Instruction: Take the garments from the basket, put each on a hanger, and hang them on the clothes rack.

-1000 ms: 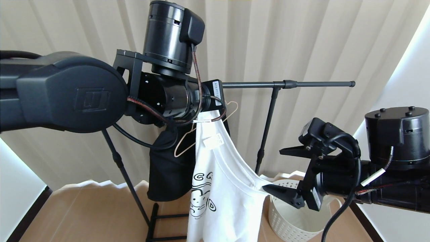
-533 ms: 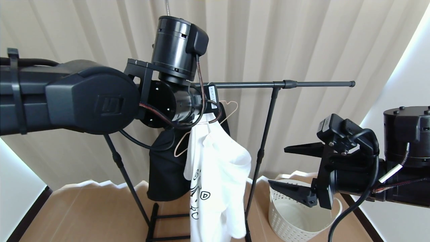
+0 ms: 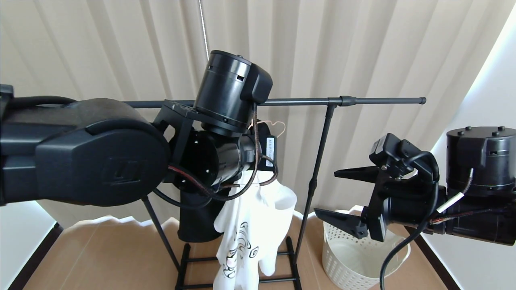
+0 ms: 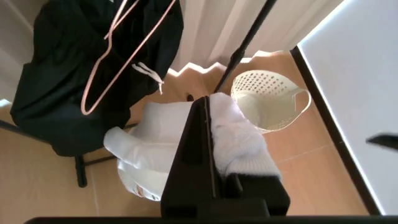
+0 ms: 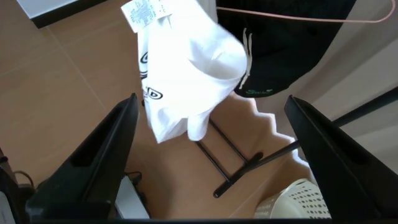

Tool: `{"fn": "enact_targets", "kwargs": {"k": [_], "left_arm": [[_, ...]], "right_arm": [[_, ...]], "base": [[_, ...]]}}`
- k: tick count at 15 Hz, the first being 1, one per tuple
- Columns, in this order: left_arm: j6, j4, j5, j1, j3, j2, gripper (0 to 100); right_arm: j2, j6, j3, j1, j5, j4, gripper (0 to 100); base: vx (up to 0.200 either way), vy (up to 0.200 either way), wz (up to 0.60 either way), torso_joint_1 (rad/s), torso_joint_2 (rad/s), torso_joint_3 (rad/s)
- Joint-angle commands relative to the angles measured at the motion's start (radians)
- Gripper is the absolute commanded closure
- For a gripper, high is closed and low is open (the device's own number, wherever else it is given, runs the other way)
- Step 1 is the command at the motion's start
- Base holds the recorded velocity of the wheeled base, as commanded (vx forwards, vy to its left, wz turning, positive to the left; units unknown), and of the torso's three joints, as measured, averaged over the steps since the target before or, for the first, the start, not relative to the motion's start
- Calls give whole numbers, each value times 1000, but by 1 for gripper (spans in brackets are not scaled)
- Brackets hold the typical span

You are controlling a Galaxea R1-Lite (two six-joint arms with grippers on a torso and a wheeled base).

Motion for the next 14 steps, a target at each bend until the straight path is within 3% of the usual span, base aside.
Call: {"fn": "enact_targets", "kwargs": {"k": [1,2,3,5,6,7,14], "left_arm": [[41,2,-1,4,13,-53,100],[73,-1,-1,16,16,-66,100],[78,-3,-3,27,10,-70,100],[79,-1,-1,33,27,-77,100],[84,-1,-1,39,35,-79,100],[104,-3,-3,45,27,-76,100],[124,-16,-37,42,7,-79,100]], "right_arm": [[81,-13,-33,-59,31,-61,0],[159,-73,-131,-89,96,-80,0],[213,-141,-209,-114,225,-72,0],[265,-150,-244,-145,375,-72,0],[285,-150,-244,-158,412,-74,0],[313,-150,-215,-172,519,-80,0],[356,-147,-231,-134,534,-84,0]], "base": [[0,0,0,0,0,0],[0,0,0,0,0,0],[0,0,0,0,0,0],[0,0,0,0,0,0],[0,0,0,0,0,0],[0,0,0,0,0,0],[0,0,0,0,0,0]]}}
